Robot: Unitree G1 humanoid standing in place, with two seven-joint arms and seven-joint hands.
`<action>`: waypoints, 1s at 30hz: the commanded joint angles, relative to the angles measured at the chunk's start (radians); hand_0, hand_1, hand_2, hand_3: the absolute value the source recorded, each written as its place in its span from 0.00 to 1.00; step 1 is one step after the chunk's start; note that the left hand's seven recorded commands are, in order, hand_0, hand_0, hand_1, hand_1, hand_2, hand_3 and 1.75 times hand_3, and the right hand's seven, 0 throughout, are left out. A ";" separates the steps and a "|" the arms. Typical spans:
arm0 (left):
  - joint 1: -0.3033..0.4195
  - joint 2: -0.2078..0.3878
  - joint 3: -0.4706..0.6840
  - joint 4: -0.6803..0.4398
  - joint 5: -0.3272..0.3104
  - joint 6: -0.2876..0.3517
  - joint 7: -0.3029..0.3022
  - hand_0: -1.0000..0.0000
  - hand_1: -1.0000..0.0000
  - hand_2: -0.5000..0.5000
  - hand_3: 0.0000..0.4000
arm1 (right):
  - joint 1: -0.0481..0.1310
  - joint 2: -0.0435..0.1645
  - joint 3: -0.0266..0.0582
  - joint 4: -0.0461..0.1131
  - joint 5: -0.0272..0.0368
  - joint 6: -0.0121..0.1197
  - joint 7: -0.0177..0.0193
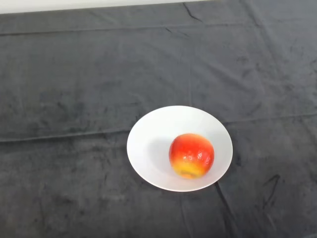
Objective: Move the apple to the plate
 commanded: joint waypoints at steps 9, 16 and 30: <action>-0.053 0.081 -0.012 0.038 -0.007 -0.018 -0.008 1.00 1.00 0.50 0.00 | 0.015 -0.007 0.0008 0.033 -0.0013 0.000 -0.0010; -0.051 0.077 -0.015 0.032 -0.007 -0.016 -0.004 1.00 1.00 0.50 0.00 | 0.014 -0.007 0.0009 0.033 -0.0011 0.000 -0.0010; -0.046 0.076 -0.017 0.032 -0.010 -0.019 -0.006 1.00 1.00 0.50 0.00 | 0.014 -0.007 0.0012 0.033 -0.0008 0.000 -0.0011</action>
